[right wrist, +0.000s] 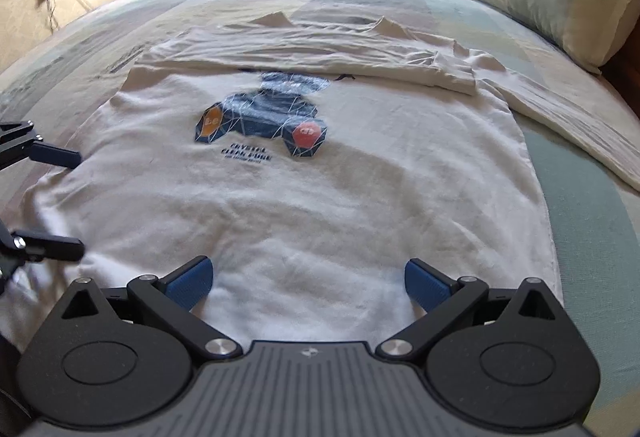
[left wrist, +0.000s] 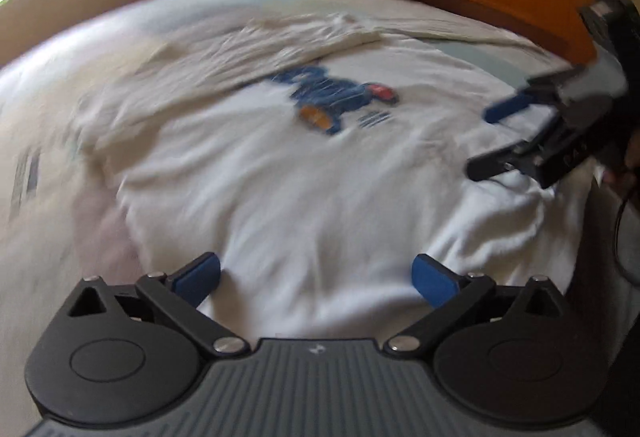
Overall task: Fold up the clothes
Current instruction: 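Move the open right gripper to the sweatshirt's other side edge, then roll the open right gripper toward the other sleeve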
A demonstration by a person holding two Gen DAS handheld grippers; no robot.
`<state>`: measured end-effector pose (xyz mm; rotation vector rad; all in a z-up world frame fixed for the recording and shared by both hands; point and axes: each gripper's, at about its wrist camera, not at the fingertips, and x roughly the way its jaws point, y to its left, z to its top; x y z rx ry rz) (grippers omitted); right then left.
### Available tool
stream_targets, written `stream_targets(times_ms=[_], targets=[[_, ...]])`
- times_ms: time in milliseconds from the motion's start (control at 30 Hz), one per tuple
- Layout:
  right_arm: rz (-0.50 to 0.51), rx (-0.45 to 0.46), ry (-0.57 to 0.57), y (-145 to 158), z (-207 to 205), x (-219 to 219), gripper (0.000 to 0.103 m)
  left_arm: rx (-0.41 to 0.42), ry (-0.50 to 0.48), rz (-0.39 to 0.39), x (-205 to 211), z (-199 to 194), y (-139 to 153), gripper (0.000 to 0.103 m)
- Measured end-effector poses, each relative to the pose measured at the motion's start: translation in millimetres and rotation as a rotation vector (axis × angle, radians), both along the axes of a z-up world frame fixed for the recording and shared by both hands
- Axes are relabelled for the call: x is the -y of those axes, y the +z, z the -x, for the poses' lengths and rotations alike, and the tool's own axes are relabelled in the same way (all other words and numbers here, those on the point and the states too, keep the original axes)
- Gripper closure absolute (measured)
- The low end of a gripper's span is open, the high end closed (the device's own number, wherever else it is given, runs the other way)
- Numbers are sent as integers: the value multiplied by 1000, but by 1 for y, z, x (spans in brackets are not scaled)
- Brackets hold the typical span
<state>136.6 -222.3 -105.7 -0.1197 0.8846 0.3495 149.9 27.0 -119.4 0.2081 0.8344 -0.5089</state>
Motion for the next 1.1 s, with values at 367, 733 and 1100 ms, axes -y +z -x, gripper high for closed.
stream_targets(times_ms=[367,733,1100], targets=[[-164,-29,499,33,38,-97,0,98,327,7,-48,-5,51,2],[-239,-220,513,13,43,-149,0,57,409,175,-76,22,53,2],[-55,-70,330,32,55,-85,0,44,202,112,-53,55,46,2]])
